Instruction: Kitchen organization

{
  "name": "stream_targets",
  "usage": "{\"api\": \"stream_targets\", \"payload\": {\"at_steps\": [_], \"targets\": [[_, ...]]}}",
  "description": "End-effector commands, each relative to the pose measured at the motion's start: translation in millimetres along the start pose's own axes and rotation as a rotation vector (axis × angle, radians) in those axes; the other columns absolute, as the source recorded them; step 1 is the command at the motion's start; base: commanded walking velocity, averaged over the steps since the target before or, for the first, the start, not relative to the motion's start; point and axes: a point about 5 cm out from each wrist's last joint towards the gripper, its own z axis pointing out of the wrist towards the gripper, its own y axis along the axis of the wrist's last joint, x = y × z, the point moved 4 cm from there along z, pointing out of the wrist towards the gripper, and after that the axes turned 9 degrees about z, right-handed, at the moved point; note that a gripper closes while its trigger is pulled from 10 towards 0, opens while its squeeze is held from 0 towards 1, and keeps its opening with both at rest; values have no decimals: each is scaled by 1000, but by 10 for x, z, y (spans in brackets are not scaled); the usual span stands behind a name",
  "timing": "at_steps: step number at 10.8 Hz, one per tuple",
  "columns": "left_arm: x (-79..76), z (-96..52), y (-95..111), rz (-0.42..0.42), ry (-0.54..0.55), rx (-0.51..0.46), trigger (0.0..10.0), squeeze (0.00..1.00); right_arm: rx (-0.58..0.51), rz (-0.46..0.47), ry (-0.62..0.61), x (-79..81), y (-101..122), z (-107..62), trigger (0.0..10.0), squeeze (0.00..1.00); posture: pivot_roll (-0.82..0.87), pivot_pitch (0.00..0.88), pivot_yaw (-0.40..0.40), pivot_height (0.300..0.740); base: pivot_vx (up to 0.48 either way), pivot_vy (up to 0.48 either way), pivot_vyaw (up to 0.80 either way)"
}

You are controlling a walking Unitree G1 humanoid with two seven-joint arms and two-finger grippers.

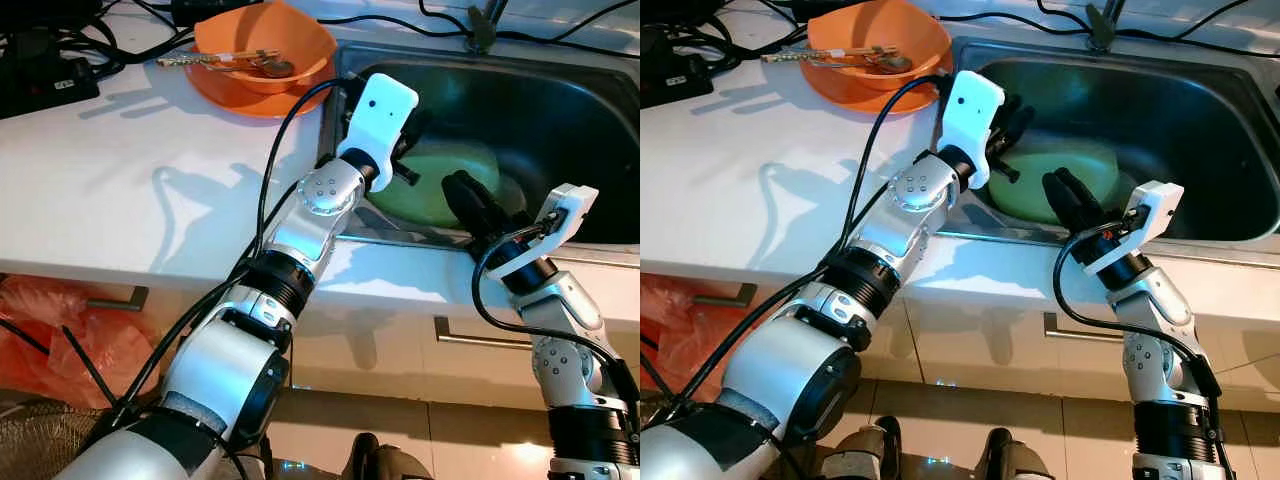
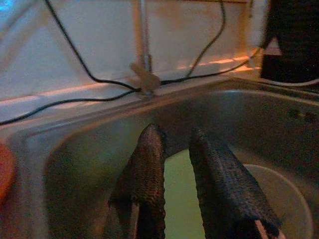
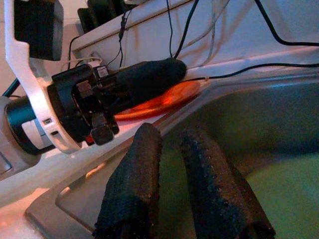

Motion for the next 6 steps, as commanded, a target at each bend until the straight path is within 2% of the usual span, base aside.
{"api": "stream_targets", "payload": {"at_steps": [1, 3, 5, 6], "targets": [[81, -42, 64, 25, 52, -40, 10000, 0, 43, 49, -24, -18, -173, -46, 10000, 0, 119, 195, -16, 740, 0, 0, 0], [327, -196, 69, 96, 153, -57, 10000, 0, 38, 55, -34, -22, -194, -38, 10000, 0, 131, 195, -16, 740, 0, 0, 0], [583, -362, -31, 165, 233, 18, 10000, 0, 41, 63, -32, -10, -227, -23, 10000, 0, 146, 200, -18, 740, 0, 0, 0], [792, -478, -130, 210, 305, 110, 10000, 0, 42, 65, -32, -16, -232, -15, 10000, 0, 153, 200, -20, 740, 0, 0, 0]]}}
